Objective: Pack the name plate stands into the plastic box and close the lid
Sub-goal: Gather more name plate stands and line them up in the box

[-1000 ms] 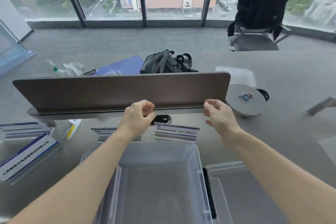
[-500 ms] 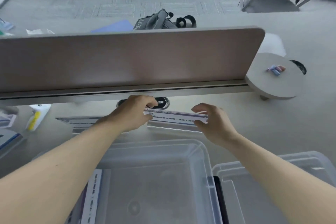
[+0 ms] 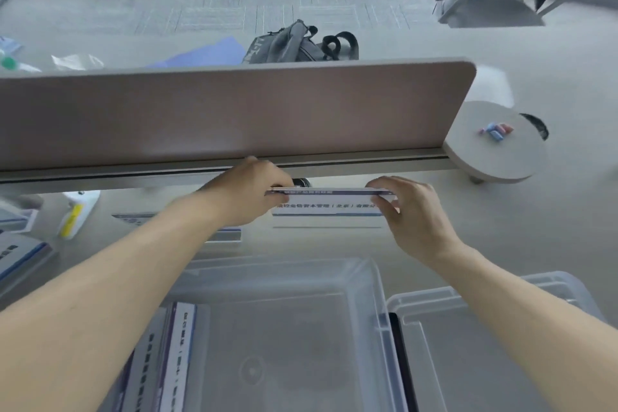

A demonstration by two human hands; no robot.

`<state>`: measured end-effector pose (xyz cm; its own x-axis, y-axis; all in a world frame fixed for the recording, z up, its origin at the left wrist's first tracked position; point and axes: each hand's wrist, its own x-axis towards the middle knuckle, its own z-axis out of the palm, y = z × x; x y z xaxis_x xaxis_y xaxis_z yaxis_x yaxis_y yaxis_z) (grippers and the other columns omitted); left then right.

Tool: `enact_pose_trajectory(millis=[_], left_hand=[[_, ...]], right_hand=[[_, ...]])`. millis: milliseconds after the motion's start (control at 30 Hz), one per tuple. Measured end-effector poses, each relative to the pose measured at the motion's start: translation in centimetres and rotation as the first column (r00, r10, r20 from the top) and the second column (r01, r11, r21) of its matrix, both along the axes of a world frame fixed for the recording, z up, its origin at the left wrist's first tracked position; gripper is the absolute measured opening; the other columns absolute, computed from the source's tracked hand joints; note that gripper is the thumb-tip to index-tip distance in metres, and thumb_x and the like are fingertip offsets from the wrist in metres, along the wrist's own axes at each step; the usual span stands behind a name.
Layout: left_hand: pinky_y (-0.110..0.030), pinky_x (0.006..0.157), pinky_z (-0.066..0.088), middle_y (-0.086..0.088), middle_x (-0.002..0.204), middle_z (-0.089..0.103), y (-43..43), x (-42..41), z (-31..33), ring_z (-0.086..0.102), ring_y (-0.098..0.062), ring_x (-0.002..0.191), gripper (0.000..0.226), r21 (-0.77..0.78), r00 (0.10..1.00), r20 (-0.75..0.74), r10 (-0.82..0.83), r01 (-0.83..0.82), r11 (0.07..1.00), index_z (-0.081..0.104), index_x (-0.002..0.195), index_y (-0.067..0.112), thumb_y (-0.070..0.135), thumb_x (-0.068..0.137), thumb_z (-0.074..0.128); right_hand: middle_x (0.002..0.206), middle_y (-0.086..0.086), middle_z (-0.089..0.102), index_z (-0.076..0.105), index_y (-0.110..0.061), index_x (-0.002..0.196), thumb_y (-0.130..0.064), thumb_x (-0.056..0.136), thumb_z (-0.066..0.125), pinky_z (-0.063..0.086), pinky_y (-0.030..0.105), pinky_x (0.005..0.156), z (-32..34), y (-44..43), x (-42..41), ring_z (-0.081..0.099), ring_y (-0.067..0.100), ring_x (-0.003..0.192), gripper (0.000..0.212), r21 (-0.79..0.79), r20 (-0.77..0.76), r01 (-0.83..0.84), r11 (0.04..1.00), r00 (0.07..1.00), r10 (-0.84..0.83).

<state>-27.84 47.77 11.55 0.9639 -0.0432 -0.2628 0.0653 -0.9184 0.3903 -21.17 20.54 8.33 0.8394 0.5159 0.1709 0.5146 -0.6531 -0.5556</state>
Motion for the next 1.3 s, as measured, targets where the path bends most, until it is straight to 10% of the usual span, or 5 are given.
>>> enact_pose_trajectory(millis=[367, 533, 667, 900, 1300], left_hand=[[-0.039, 0.081, 0.057, -0.001, 0.088, 0.073, -4.8, -3.6, 14.7, 0.068, -0.029, 0.086, 0.015, 0.006, 0.981, 0.192, -0.026, 0.025, 1.0, 0.075, 0.107, 0.031, 0.028, 0.097, 0.063], [-0.026, 0.07, 0.05, 0.008, 0.078, 0.072, -4.0, -6.5, 19.9, 0.059, -0.007, 0.073, 0.01, -0.138, 0.953, 0.274, 0.13, -0.095, 0.986, 0.079, 0.098, 0.029, 0.028, 0.095, 0.07], [-0.019, 0.063, 0.048, 0.01, 0.075, 0.076, -3.0, -9.1, 23.3, 0.066, -0.001, 0.064, 0.007, -0.223, 0.954, 0.227, 0.196, -0.145, 0.964, 0.079, 0.091, 0.026, 0.027, 0.093, 0.073], [-0.037, 0.083, 0.061, 0.008, 0.083, 0.081, -0.1, -13.8, 27.3, 0.076, -0.01, 0.079, 0.021, -0.224, 0.954, 0.127, 0.27, -0.238, 0.945, 0.079, 0.098, 0.029, 0.04, 0.099, 0.061], [-0.03, 0.054, 0.055, -0.004, 0.069, 0.074, 0.5, -20.1, 24.4, 0.067, -0.015, 0.054, 0.041, -0.007, 0.927, 0.037, 0.375, -0.375, 0.927, 0.068, 0.07, 0.009, 0.041, 0.096, 0.063]], right_hand=[[0.131, -0.002, 0.053, 0.048, -0.023, 0.139, -0.023, 0.089, 0.074, 0.05, 0.034, 0.101, 13.6, -0.9, -5.2, 0.054, 0.011, 0.119, 0.056, 0.236, -0.044, 0.207, 0.949, 0.978, -0.202], [0.148, 0.005, 0.043, 0.027, -0.017, 0.155, -0.041, 0.092, 0.067, 0.044, 0.049, 0.111, 16.7, 3.0, -10.4, 0.053, 0.024, 0.126, 0.078, 0.32, -0.889, 0.76, 0.565, 0.447, -0.097], [0.091, 0.004, 0.078, 0.064, -0.006, 0.123, -0.022, 0.102, 0.054, 0.059, 0.046, 0.086, 18.9, 7.0, -13.4, 0.072, 0.023, 0.09, 0.028, 0.411, -0.905, 0.82, 0.399, 0.316, 0.284], [0.084, 0.009, 0.078, 0.068, -0.002, 0.116, -0.006, 0.104, 0.04, 0.061, 0.05, 0.085, 20.7, 10.2, -18.6, 0.073, 0.027, 0.086, 0.031, 0.406, -0.908, 0.797, 0.447, 0.297, 0.294], [0.101, 0.01, 0.079, 0.069, -0.007, 0.107, -0.015, 0.099, 0.061, 0.063, 0.049, 0.082, 16.8, 11.2, -24.7, 0.077, 0.026, 0.093, 0.014, 0.403, -0.908, 0.61, 0.682, 0.36, 0.215]])
